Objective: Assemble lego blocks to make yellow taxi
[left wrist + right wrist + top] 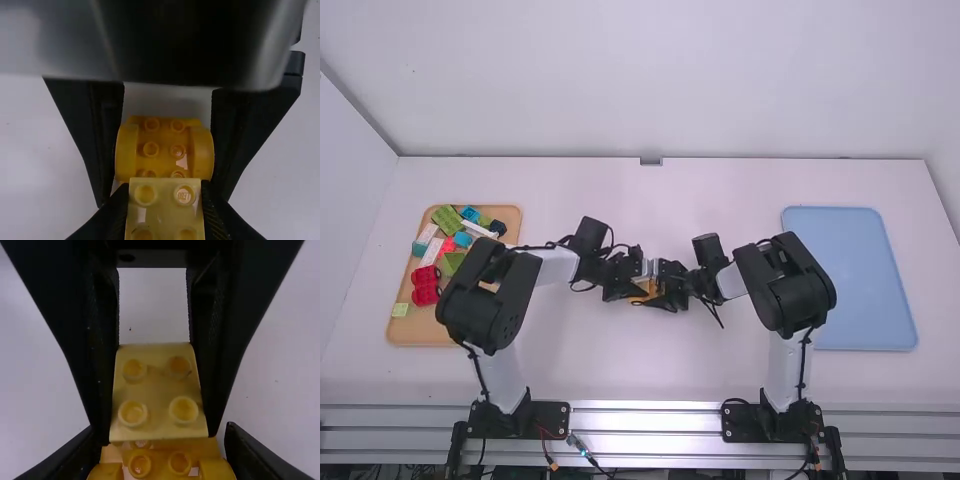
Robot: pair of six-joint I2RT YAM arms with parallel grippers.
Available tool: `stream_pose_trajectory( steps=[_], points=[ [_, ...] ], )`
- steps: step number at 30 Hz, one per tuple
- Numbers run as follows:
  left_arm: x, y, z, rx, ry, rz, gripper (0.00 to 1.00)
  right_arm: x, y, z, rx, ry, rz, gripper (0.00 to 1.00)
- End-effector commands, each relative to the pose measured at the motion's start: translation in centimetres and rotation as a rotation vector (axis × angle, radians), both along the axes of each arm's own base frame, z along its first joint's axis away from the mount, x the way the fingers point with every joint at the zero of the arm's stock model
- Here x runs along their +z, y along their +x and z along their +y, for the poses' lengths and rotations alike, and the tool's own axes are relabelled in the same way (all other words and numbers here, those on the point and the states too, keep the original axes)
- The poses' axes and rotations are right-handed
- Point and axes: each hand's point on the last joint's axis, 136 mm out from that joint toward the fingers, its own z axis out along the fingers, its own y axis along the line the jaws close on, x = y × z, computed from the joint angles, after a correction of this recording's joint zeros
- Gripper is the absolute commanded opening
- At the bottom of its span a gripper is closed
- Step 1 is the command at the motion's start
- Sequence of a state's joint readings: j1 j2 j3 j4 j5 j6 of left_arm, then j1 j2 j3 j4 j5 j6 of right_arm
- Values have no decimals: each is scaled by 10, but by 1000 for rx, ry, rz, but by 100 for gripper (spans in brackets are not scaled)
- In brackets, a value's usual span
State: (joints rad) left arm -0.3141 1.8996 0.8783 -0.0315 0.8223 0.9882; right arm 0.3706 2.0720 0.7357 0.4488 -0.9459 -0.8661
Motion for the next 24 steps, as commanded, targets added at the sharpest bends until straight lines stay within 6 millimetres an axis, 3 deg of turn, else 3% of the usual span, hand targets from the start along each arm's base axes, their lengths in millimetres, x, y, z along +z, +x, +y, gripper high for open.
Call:
stream_pose_trajectory(
  steps=[1,2,5,7,8,9,16,20,24],
  points=[
    [-12,5,13,50,89,2,2,-6,-2,0,1,-11,19,56],
    [-13,6,15,58,103,0,2,-6,-2,0,0,-10,20,56],
    [-16,7,18,66,125,-3,19,-6,-2,0,-2,-11,21,56],
    [-16,7,17,65,125,-3,41,-6,-2,0,-3,-10,23,57],
    [-16,7,17,65,125,-4,42,-6,-2,0,-3,-10,23,56],
    [-15,8,17,65,122,-8,57,-6,-2,0,-3,-11,23,57],
    [-2,13,17,72,111,-47,61,-6,-2,0,-2,-10,23,57],
    [16,17,15,83,90,-80,62,-6,-2,0,-3,-11,23,58],
    [25,17,13,87,64,-82,58,-6,-2,0,0,-11,23,57]
  ],
)
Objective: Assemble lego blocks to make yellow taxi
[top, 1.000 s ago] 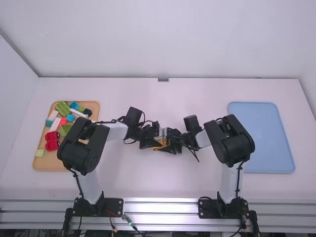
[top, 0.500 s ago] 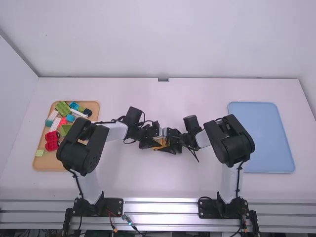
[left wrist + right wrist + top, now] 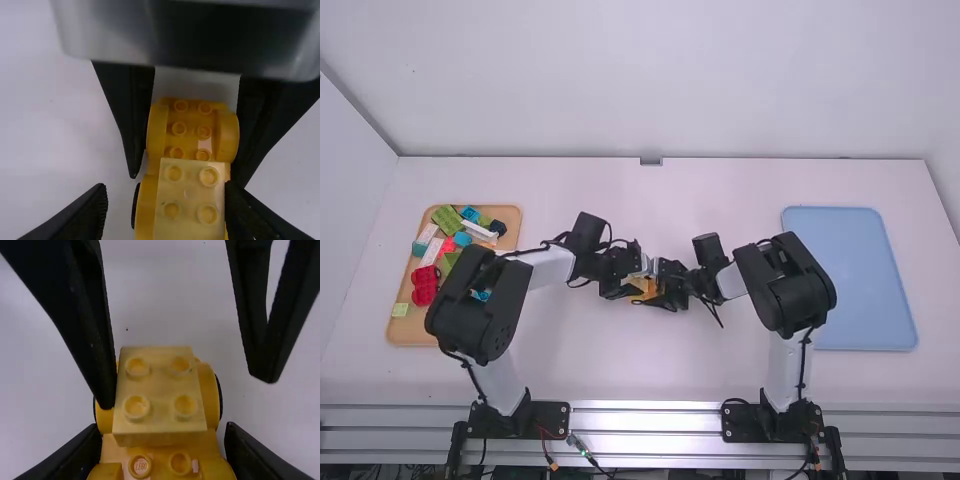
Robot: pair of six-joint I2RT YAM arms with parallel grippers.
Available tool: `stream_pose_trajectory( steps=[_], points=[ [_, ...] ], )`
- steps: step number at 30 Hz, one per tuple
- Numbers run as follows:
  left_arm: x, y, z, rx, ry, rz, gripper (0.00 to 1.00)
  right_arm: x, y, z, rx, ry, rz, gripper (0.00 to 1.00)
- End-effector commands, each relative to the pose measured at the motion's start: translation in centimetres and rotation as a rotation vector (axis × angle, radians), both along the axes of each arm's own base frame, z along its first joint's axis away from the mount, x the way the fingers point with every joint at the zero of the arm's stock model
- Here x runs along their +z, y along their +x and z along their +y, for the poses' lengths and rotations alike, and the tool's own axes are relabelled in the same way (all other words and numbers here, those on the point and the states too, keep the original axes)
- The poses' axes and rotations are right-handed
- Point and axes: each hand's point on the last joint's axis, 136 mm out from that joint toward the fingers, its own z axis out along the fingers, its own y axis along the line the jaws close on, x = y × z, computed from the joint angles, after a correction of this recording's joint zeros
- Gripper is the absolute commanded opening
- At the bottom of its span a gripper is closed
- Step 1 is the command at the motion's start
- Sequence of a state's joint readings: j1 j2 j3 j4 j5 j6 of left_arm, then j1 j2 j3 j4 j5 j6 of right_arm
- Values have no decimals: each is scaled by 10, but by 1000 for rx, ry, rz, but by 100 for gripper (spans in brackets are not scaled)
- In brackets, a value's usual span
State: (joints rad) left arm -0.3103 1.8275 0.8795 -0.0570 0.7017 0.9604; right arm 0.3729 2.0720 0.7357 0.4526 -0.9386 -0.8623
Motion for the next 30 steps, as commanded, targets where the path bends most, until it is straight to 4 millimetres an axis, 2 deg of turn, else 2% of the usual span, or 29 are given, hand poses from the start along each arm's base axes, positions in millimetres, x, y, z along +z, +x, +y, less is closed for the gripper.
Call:
stream_pose_trajectory(
  steps=[1,13,21,25,26,27,28,30],
  points=[
    [16,2,-1,7,-29,-23,57,-6,-3,0,2,-6,25,57],
    [18,-1,-3,-5,-48,-12,58,-6,-3,-1,1,-6,25,58],
    [38,-8,-5,-36,-77,-32,64,-6,-3,-1,1,-6,25,58],
    [39,-9,-5,-36,-77,-31,67,-5,-3,-1,0,-6,26,58],
    [39,-9,-5,-35,-76,-29,65,-5,-3,-1,0,-6,26,58],
    [39,-10,-5,-35,-75,-25,54,-6,-3,0,3,-6,25,58],
    [38,-10,-5,-35,-74,-25,33,-5,-3,0,3,-6,26,58],
    [39,-9,-3,-30,-75,-25,2,-5,-3,-1,1,-6,26,58]
  ],
)
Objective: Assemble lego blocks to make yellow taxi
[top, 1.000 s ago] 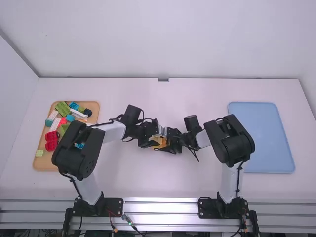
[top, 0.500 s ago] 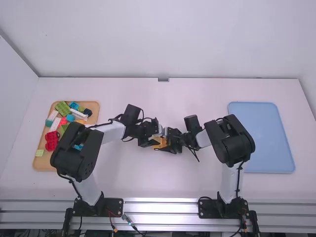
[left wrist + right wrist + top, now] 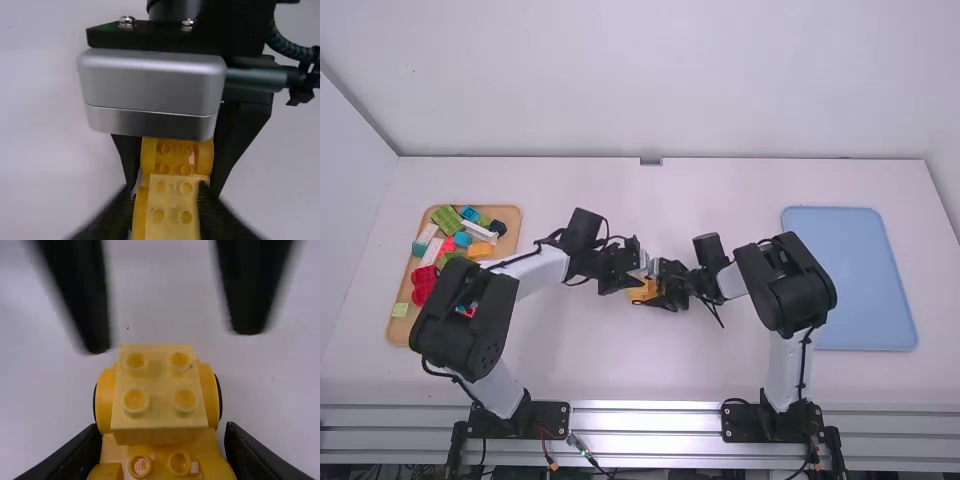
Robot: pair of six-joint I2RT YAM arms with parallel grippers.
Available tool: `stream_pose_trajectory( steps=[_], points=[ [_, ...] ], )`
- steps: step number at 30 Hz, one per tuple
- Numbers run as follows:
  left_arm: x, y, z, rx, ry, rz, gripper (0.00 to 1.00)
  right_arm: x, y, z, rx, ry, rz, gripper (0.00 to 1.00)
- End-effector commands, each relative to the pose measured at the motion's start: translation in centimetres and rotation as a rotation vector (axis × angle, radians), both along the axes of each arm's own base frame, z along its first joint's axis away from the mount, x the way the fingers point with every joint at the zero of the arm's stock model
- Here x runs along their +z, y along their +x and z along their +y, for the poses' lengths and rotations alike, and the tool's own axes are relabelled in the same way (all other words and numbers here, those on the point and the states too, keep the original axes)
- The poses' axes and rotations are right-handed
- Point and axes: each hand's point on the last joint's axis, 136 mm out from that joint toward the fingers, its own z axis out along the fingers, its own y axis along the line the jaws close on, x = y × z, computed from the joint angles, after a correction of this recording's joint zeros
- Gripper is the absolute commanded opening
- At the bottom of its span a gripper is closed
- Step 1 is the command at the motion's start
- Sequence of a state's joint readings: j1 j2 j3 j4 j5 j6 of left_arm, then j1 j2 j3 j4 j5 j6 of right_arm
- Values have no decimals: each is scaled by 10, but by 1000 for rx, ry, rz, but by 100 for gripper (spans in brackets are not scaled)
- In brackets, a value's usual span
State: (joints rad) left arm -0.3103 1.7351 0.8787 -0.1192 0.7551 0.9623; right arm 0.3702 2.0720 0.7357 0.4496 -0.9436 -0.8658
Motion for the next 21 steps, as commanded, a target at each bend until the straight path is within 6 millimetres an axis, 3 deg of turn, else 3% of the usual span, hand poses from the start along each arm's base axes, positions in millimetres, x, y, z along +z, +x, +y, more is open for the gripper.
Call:
stream_pose_trajectory(
  steps=[1,7,21],
  points=[
    [7,1,2,-2,-21,-11,2,-6,-2,0,0,-9,24,58],
    [5,-1,-5,-23,-43,-5,2,-6,-3,0,0,-8,24,58],
    [-29,-10,1,6,4,119,2,-5,-3,0,1,-6,25,58]
  ],
)
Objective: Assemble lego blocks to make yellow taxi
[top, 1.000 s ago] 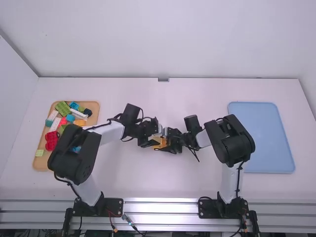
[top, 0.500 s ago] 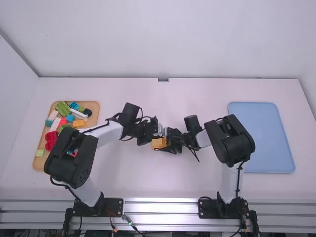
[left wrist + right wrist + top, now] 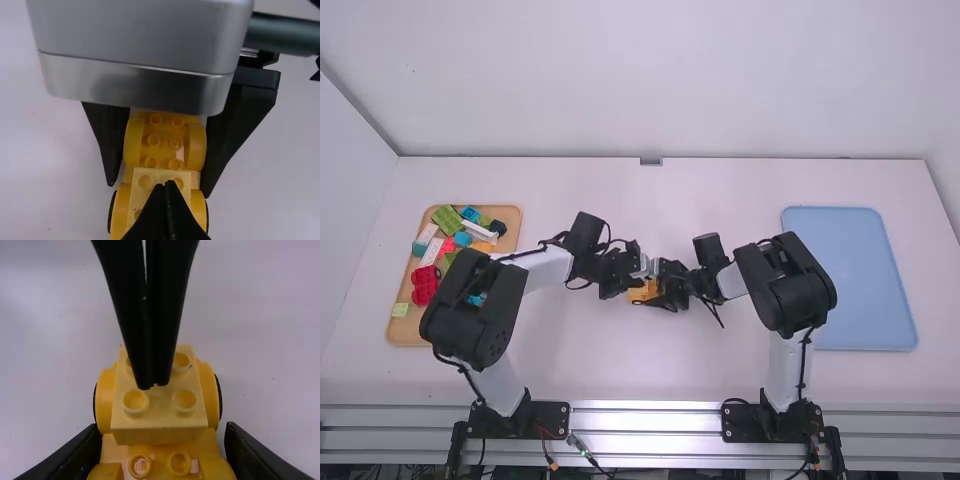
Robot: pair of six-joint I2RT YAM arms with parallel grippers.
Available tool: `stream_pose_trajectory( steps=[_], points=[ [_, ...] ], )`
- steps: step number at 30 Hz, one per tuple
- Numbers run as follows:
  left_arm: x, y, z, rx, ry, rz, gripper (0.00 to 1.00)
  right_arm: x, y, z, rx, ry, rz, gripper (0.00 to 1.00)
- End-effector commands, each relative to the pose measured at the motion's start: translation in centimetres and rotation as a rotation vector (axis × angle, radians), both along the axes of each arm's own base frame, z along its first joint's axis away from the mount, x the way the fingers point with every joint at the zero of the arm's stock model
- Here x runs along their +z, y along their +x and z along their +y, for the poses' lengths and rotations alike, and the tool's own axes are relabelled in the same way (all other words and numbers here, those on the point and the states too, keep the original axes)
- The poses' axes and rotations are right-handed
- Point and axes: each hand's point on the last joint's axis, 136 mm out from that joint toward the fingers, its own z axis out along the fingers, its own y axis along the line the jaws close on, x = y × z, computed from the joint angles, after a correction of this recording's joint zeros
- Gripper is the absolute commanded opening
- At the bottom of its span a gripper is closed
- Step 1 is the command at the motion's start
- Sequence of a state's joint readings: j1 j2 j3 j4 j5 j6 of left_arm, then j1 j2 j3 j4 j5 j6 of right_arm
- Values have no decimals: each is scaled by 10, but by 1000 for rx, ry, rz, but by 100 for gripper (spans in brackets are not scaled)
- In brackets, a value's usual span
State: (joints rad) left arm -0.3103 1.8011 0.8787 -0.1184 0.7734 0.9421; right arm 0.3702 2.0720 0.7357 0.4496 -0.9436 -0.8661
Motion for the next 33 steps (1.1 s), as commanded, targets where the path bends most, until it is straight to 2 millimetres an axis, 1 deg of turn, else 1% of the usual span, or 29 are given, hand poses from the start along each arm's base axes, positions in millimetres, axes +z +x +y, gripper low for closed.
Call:
stream_pose_trajectory(
  steps=[1,6,11,14,18,22,25,29,33],
  points=[
    [-14,-4,2,6,14,43,2,-5,-3,0,1,-7,26,58],
    [-21,-8,5,9,31,73,2,-5,-3,0,-1,-6,29,58],
    [-32,-9,16,38,116,89,2,-6,-2,0,-2,-9,27,58],
    [-35,-13,19,39,130,108,2,-5,-2,0,-1,-7,27,58],
    [-41,-12,24,54,169,100,2,-6,-2,0,-3,-8,27,58],
    [-49,-13,26,85,155,80,2,-5,-2,0,-2,-7,25,58],
    [-55,-13,30,116,144,76,2,-5,-2,0,-3,-7,24,58],
    [-56,-18,30,113,131,84,2,-5,-2,1,0,-6,24,58],
    [-58,-14,32,144,153,92,2,-5,-2,1,0,-5,22,58]
  ],
)
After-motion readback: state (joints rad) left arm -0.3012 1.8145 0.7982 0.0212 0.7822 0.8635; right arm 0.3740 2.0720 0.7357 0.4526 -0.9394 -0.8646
